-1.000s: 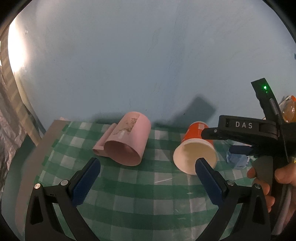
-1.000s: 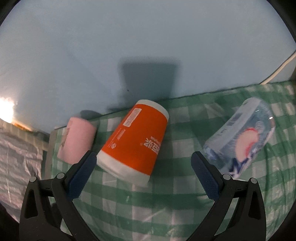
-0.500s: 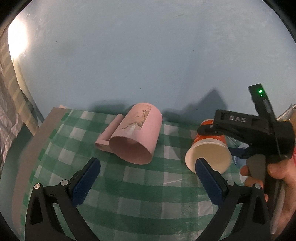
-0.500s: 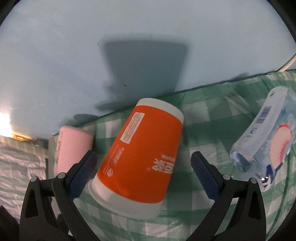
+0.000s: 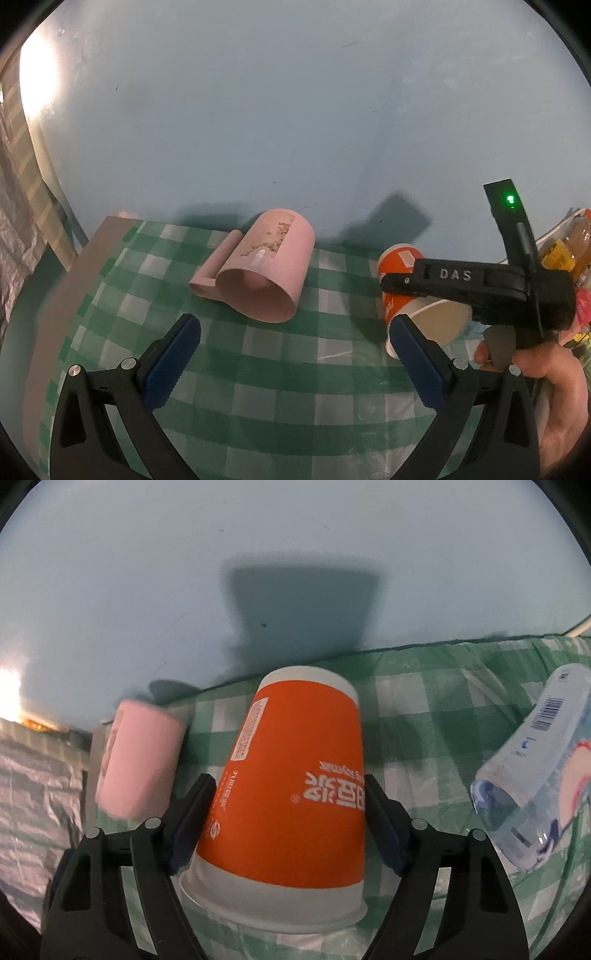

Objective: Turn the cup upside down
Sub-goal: 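Lift the orange cup with the right gripper toward the left gripper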

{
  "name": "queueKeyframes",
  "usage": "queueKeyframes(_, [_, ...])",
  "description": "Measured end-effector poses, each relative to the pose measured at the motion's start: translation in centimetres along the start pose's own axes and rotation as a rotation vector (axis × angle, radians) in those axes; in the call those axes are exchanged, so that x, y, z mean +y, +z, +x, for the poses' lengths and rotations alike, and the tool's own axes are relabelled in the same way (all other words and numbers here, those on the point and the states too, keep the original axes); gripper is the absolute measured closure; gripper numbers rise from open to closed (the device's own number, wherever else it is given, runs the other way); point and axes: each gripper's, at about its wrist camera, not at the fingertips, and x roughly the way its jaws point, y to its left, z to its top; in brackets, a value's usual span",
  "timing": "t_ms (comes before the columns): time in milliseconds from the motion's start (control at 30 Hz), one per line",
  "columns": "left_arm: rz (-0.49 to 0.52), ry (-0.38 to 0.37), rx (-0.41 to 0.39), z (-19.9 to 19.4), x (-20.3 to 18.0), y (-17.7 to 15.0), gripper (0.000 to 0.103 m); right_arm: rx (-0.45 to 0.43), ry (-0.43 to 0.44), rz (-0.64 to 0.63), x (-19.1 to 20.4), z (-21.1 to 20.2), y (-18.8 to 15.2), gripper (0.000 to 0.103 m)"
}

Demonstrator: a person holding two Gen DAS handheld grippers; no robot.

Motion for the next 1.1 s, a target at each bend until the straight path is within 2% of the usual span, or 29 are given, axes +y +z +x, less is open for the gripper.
queueKeyframes(167, [0.008, -0.026, 0.009, -0.8, 0.0, -0.8, 0.000, -0.031, 0.005, -0.080, 0.6, -2.3, -2.5, 0.025])
queueKeyframes(333, [0.009, -0.063, 0.043, -1.0, 0.2, -2.0, 0.000, -0.042, 0.036, -0.105, 0.2, -3.9, -5.5, 0.025])
queueKeyframes(600, [0.030, -0.117, 0.097, -1.5, -1.0, -4.7, 0.000, -0.072, 0.099, -0.075, -1.6, -6.6, -10.0, 0.025])
queueKeyframes(900, [0.042, -0.158, 0.158, -1.4, -2.4, -7.1, 0.000, -0.118, 0.097, -0.041, -2.7, -7.5, -13.3, 0.025])
queueKeyframes(1100, [0.022, -0.169, 0.177, -1.6, -2.5, -7.8, 0.000, -0.127, 0.082, -0.054, -2.7, -7.4, -14.2, 0.025])
